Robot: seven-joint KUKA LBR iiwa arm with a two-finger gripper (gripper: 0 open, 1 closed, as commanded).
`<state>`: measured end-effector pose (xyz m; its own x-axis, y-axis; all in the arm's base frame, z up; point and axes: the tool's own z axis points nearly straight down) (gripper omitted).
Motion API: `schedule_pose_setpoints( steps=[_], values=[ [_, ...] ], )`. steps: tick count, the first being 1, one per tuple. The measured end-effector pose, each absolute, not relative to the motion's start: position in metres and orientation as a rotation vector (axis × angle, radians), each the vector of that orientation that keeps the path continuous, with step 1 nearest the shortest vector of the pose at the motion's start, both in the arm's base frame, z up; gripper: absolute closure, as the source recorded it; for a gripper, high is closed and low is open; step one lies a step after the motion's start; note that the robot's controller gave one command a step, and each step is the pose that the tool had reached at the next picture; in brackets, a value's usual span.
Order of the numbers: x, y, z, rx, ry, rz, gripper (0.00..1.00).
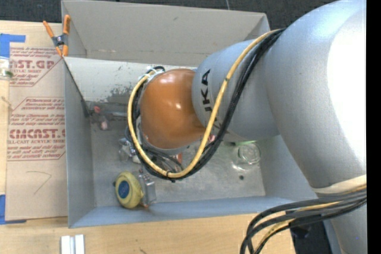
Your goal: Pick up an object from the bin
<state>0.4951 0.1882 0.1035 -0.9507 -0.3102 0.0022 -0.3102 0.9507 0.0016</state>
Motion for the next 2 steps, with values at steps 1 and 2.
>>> schedule_pose_setpoints(
  steps=[1, 2],
  values=[
    [0.495, 0.201, 0.091, 0.847, -3.024, -0.001, 0.0],
    [0.485, 0.21, 0.074, 1.084, -2.95, -0.003, 0.0]
  ],
)
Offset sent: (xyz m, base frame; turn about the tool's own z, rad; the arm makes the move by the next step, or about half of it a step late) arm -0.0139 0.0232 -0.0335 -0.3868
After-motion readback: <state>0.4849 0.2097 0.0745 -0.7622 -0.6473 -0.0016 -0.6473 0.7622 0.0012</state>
